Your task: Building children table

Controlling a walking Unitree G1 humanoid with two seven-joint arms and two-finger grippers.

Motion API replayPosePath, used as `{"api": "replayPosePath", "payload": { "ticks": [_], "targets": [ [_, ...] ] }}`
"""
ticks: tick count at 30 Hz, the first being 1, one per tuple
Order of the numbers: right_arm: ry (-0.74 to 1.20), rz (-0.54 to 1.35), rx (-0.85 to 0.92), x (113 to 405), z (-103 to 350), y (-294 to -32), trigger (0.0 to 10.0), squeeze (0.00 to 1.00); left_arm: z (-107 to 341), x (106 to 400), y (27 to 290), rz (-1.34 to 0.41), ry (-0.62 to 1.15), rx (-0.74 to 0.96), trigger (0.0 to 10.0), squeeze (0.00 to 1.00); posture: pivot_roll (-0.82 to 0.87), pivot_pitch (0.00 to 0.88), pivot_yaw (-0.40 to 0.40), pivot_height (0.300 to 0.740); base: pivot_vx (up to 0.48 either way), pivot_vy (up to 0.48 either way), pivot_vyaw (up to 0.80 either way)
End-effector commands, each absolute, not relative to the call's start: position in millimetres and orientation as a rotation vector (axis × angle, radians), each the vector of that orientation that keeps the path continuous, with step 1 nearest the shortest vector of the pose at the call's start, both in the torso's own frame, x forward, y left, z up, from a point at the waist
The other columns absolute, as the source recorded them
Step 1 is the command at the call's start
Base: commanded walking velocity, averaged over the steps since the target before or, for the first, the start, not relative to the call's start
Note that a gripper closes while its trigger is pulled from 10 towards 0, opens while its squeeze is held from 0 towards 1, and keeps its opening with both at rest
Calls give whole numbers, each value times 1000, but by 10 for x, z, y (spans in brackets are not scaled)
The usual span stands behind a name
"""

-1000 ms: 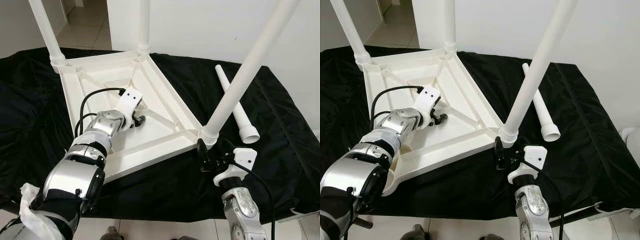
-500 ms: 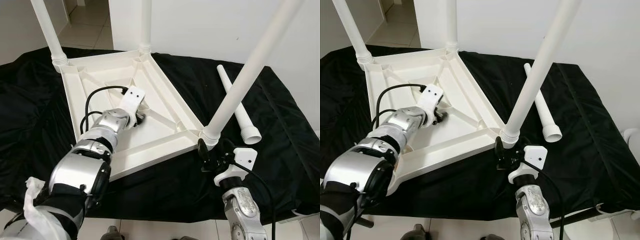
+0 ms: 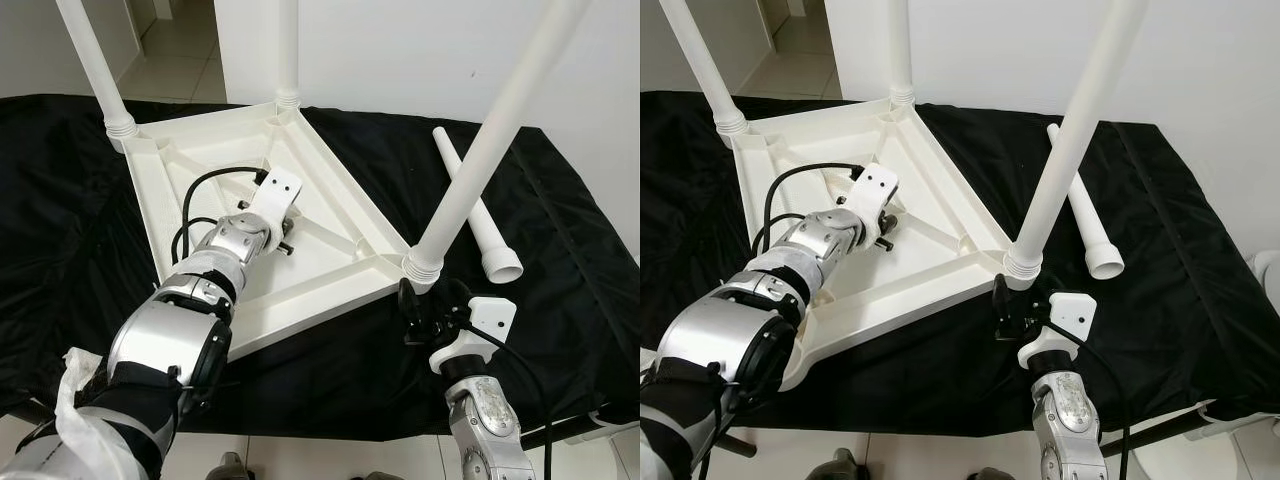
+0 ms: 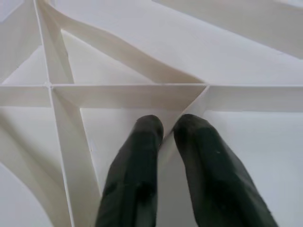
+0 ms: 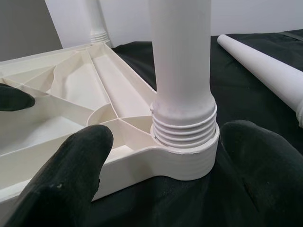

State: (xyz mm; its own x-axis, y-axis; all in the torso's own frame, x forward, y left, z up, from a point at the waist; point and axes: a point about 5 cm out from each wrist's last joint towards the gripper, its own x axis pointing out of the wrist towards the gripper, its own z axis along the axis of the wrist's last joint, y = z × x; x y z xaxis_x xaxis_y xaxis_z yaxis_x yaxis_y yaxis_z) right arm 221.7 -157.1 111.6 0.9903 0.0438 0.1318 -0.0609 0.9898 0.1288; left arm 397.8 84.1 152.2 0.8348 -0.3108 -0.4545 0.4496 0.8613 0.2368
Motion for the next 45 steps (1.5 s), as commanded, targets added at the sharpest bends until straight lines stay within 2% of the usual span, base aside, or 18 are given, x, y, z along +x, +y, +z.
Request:
{"api": "replayPosePath", "payload": {
  "ticks": [1,2,4,5,11,12,14,15,27,28,29,30,31,45],
  "targets": [
    [-133,44,124,2203,1122,-1583,10000,0,1456,3965,882,-390,446,371,1137,0,-42,13,-7,740,0,0,0],
    [-132,46,121,2205,1119,-1580,10000,0,1454,3961,862,-406,447,375,10000,0,-41,13,-7,740,0,0,0],
    [-132,46,120,2205,1119,-1579,10000,0,1463,3963,854,-412,443,372,10000,0,-42,13,-5,740,0,0,0],
    [-132,45,119,2205,1119,-1581,10000,0,1480,3969,850,-413,443,336,10000,1000,-42,13,-5,740,0,0,0],
    [-133,41,119,2197,1122,-1584,10000,0,1536,3983,824,-439,449,309,10000,1000,-44,14,-1,740,0,0,0],
    [-134,41,119,2194,1124,-1582,10000,0,1537,3982,818,-451,454,314,10000,392,-44,14,-1,740,0,0,0],
    [-138,42,118,2190,1131,-1579,10000,0,1537,3980,816,-466,458,334,10000,392,-44,14,-1,740,0,0,0],
    [-147,43,111,2184,1152,-1571,10000,0,1532,3977,823,-480,468,352,10000,0,-44,16,6,740,0,0,0],
    [-165,47,102,2147,1213,-1550,10000,0,1547,3970,900,-543,528,333,10000,0,-36,32,17,740,0,0,0],
    [-164,46,103,2142,1209,-1547,10000,0,1531,3960,918,-562,547,331,7922,0,-34,38,22,740,0,0,0],
    [-164,46,103,2142,1209,-1547,10000,0,1531,3960,918,-562,547,331,7922,0,-34,38,22,740,0,0,0],
    [-163,44,104,2139,1208,-1545,10000,0,1507,3949,931,-571,558,336,1176,0,-35,41,23,740,0,0,0],
    [-163,43,103,2137,1208,-1544,10000,0,1487,3939,941,-579,569,340,0,0,-35,41,23,740,0,0,0],
    [-160,24,94,2138,1216,-1576,10000,0,1439,3918,967,-587,583,348,0,0,-47,39,29,740,0,0,0]
  ]
}}
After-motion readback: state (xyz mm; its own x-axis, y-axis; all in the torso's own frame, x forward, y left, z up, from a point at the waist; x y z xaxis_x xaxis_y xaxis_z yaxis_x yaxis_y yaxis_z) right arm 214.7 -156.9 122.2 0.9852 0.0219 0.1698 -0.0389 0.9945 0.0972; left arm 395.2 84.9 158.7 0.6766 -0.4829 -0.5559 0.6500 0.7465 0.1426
